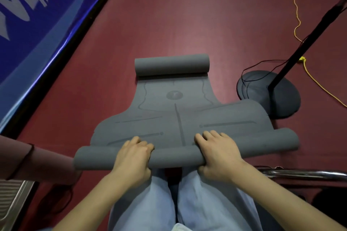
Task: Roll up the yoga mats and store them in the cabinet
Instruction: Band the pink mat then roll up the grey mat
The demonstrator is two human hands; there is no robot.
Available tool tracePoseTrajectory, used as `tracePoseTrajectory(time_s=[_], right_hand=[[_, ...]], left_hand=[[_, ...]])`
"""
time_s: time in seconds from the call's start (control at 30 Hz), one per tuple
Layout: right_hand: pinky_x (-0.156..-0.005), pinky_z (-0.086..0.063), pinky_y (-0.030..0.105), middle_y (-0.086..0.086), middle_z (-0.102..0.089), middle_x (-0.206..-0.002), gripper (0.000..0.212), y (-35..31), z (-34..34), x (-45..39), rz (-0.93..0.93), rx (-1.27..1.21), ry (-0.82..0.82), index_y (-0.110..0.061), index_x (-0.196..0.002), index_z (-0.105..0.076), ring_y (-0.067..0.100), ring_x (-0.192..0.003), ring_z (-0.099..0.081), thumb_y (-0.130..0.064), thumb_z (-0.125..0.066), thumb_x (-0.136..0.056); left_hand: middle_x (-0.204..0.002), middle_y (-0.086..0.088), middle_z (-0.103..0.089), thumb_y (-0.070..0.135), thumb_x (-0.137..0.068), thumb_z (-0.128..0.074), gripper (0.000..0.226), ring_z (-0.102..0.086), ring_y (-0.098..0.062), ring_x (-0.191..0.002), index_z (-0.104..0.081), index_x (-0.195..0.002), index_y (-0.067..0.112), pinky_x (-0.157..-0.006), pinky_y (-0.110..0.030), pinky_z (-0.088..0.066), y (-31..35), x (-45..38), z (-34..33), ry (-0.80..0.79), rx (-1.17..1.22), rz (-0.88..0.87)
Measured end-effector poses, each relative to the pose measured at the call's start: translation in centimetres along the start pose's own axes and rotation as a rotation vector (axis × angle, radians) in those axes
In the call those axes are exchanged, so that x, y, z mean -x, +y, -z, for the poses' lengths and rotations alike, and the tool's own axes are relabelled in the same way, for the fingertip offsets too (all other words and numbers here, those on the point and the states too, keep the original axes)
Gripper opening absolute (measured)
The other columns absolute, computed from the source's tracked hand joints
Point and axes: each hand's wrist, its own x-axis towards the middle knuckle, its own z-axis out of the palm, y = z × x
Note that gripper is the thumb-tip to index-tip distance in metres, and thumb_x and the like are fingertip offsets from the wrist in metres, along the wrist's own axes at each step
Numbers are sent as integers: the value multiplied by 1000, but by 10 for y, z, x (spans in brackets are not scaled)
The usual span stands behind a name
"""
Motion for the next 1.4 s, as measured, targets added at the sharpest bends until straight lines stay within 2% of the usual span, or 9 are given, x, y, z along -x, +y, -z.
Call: tracePoseTrajectory(time_s=[0.13, 0.23, 0.33, 0.5, 0.67, 0.83, 1.0, 1.23, 1.4], right_hand=[[-75, -43, 35, 1, -61, -108, 57, 8, 16, -22, 92, -44, -157, -21, -107, -52, 27, -102, -60, -55, -72, -65], [-71, -46, 33, 2, -65, -108, 56, 14, 23, -37, 75, -100, -303, -21, -106, -57, 28, -99, -64, -54, -75, -64], [-76, -53, 36, 3, -66, -109, 55, 13, 27, -44, 57, -125, -402, -23, -108, -59, 28, -99, -64, -49, -74, -62], [-79, -41, 40, 6, -50, -108, 64, -7, 17, -30, 153, 95, -32, -19, -107, -46, 29, -100, -50, -46, -77, -58], [-62, -39, 38, 2, -53, -81, 70, -16, -7, -29, 125, 68, 150, -20, -85, -45, 26, -73, -53, -44, -88, -35], [-79, -41, 37, 5, -59, -109, 50, -3, 20, -54, 156, -95, -151, -22, -101, -43, 29, -103, -58, -37, -76, -67], [-78, -52, 35, 2, -65, -114, 61, 9, 41, -86, 56, -252, -525, -25, -110, -56, 27, -100, -64, -44, -87, -61], [-59, -36, 36, 6, -53, -90, 56, -26, -1, -55, 155, 114, 174, -18, -91, -50, 29, -80, -53, -16, -77, -42], [-65, -34, 34, 5, -57, -100, 51, -19, 4, -74, 85, 3, 45, -18, -101, -52, 30, -94, -57, -22, -77, -57]], left_hand=[[-93, 2, -43, 27, -41, -75, 46, -42, -23, -82, -64, -85, 28, -65, -31, -34, 3, 4, -9, 147, -49, 27], [-93, -1, -51, 24, -42, -77, 76, -51, -27, -83, -61, -117, 18, -69, -37, -43, 8, 6, -7, 211, -29, -4], [-87, -5, -62, 15, -45, -81, 62, -61, -30, -78, -66, -104, 9, -78, -38, -49, 7, 11, -7, 266, -16, -46], [-77, 3, -53, 24, -46, -74, 32, -57, -24, -66, -54, -72, 22, -56, -30, -40, -5, -2, 6, 71, -79, -210], [-97, 4, -51, 23, -71, -59, 22, -57, -24, -94, -58, -92, 19, -70, -34, -39, -7, -36, 28, -190, -15, -192], [-93, 4, -35, 24, -54, -58, 41, -40, -23, -84, -42, -92, 21, -74, -36, -32, 3, -17, 11, 109, 25, -109], [-101, -11, -61, 29, -48, -83, 71, -59, -33, -88, -61, -111, 5, -86, -42, -44, 19, -17, -15, 298, -15, -43], [-77, -2, -58, 23, -35, -75, 57, -61, -30, -70, -57, -88, 18, -65, -37, -42, 8, -45, -4, 168, -109, 2], [-102, 2, -64, 30, -66, -68, 39, -63, -26, -97, -45, -96, 23, -81, -36, -40, 9, -64, 17, -12, -70, -46]])
